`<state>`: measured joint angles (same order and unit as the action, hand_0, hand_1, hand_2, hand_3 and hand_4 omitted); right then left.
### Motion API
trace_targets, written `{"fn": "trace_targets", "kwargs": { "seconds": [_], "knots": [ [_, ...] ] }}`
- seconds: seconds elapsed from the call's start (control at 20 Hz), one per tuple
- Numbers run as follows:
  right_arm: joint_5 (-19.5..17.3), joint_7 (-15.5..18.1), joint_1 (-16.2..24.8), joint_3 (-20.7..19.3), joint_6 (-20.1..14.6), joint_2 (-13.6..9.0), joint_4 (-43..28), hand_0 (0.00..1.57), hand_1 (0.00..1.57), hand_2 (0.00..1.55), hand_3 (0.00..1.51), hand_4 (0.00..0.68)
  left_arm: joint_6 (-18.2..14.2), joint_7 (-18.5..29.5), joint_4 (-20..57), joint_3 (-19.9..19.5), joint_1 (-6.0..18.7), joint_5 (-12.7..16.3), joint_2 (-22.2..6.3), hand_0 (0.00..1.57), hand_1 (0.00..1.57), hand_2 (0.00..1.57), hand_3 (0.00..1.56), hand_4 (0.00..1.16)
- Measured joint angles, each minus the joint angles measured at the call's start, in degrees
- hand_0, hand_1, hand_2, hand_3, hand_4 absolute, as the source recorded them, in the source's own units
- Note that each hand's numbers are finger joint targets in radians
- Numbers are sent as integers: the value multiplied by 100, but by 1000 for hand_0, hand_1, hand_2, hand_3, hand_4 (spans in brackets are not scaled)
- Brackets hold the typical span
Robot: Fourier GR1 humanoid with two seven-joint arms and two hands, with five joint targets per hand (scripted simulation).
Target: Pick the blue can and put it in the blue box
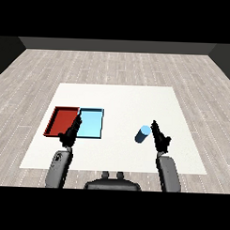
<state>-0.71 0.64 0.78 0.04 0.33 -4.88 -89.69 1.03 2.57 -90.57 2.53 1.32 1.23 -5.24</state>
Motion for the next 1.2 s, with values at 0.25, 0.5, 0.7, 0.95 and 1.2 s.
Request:
{"fn": "trace_targets", "kwargs": {
  "seconds": [0.25, 0.5, 0.7, 0.95, 1.2],
  "knots": [
    [-72, -9, 68, -85, 71, -77, -84, 0, 0, 0, 0, 0, -57, -58, 14, -164, -34, -119, -25, 0, 0, 0, 0, 0],
    [527, 620, 81, -174, 570, 9, -337, 0, 0, 0, 0, 0, 117, 802, -70, -351, -10, 174, 67, 0, 0, 0, 0, 0],
    [822, 1112, 114, -255, 957, -7, -229, 0, 0, 0, 0, 0, 268, 1309, 20, -392, -44, 315, 155, 0, 0, 0, 0, 0],
    [935, 1176, 63, -346, 1106, -46, -254, 0, 0, 0, 0, 0, 485, 1447, -38, -543, -53, 492, 62, 0, 0, 0, 0, 0],
    [958, 1268, 0, -469, 1145, -42, 0, 0, 0, 0, 0, 0, 428, 1417, -129, -531, -70, 422, 119, 0, 0, 0, 0, 0]
  ]
}}
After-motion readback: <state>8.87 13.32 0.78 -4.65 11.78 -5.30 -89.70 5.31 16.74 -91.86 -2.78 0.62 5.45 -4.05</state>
